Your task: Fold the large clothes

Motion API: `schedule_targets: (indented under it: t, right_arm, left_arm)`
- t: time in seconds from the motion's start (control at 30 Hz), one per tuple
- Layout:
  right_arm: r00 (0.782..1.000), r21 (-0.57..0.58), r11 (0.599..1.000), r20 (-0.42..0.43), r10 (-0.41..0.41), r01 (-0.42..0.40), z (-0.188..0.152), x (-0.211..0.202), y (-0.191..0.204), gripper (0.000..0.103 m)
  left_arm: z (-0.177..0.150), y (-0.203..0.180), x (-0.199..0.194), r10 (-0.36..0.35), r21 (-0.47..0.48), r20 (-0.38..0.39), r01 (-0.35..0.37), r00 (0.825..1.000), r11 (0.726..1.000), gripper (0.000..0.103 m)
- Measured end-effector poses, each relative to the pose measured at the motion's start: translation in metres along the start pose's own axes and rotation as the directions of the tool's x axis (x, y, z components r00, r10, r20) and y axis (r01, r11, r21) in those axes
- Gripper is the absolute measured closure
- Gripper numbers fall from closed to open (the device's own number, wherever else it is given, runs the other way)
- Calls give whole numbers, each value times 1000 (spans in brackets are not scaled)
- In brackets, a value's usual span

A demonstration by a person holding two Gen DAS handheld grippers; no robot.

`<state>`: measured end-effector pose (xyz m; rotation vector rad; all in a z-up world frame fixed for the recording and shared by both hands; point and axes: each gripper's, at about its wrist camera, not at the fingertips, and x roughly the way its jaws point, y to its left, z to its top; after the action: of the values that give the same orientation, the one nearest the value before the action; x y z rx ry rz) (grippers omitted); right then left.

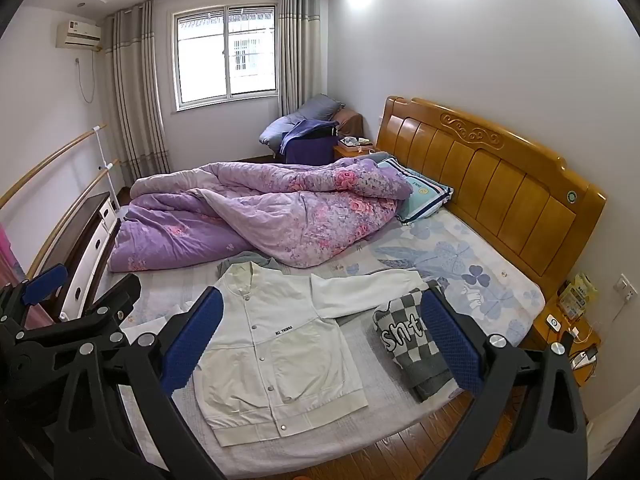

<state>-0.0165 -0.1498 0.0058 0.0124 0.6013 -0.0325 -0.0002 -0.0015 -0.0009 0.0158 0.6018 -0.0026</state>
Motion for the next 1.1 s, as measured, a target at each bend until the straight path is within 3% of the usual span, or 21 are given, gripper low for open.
schedule_targets:
  t: [1.1]
  right_arm:
    - [1000, -4, 1000, -3, -3, 3, -2, 2, 6, 8]
  left_arm:
    - [1, 6, -3, -5, -5, 3, 5, 1000, 1000, 5]
